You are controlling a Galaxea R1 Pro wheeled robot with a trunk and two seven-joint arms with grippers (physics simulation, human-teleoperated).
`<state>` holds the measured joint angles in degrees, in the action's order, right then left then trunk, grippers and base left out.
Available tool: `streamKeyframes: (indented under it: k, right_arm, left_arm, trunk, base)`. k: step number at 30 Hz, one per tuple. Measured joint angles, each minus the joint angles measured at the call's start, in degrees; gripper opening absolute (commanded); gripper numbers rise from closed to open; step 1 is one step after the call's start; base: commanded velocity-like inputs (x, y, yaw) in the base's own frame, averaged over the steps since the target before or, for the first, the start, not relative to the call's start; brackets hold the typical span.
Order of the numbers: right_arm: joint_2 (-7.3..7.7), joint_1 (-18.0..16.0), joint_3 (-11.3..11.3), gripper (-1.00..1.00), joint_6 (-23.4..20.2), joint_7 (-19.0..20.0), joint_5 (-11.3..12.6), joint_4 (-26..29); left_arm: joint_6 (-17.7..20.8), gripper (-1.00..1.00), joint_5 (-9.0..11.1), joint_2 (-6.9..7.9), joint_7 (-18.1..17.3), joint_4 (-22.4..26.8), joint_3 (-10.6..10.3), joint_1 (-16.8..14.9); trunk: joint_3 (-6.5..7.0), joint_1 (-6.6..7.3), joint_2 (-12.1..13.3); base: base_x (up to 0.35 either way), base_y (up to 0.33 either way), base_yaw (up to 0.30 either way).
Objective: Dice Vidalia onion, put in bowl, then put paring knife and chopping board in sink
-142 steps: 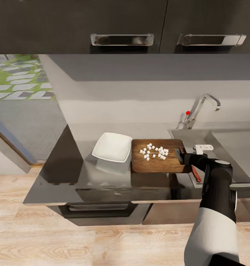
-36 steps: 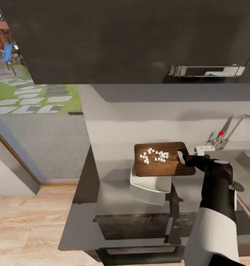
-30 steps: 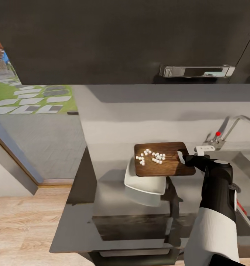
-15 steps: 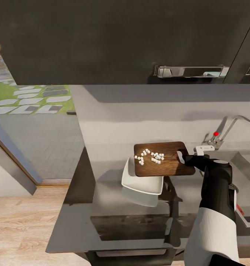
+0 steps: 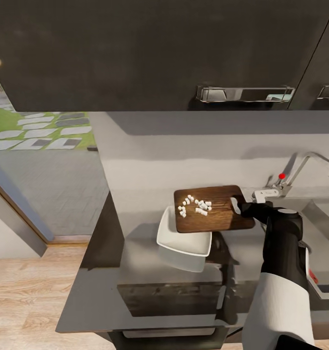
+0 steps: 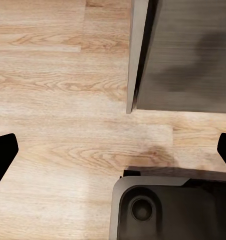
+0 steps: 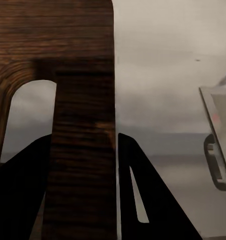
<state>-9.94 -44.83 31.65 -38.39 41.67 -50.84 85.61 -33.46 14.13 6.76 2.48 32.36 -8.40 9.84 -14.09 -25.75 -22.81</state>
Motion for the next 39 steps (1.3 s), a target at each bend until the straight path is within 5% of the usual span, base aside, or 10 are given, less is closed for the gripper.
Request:
streamKeyframes:
  k: [11, 22, 32, 39]
  right_arm:
    - [0.0, 0.0, -0.62, -1.0, 0.1, -0.17, -2.85, 0.0]
    - [0.0, 0.0, -0.74, -1.0, 0.07, -0.23, -3.27, 0.0]
    - [0.0, -0.01, -3.1, -1.0, 0.0, -0.78, -3.22, 0.01]
    - [0.0, -0.01, -5.04, -1.0, -0.04, -0.97, -5.75, 0.0]
  left_arm:
    - [0.0, 1.0, 0.0, 0.0, 0.04, -0.02, 0.0, 0.0]
    - [-0.05, 1.0, 0.0, 0.0, 0.04, 0.16, 0.0, 0.0]
    - [-0.09, 1.0, -0.02, 0.0, 0.06, 0.15, 0.0, 0.0]
    - [-0.09, 1.0, 0.01, 0.0, 0.06, 0.22, 0.0, 0.0]
  trunk:
    - [0.0, 0.0, 0.0]
    - [0.0, 0.0, 0.0]
    - [0.0, 0.01, -0.01]
    - [0.0, 0.0, 0.0]
  base:
    - [0.0, -0.008, 0.0]
    - [0.0, -0.079, 0.0]
    - [0.0, -0.047, 0.0]
    - [0.0, -0.044, 0.0]
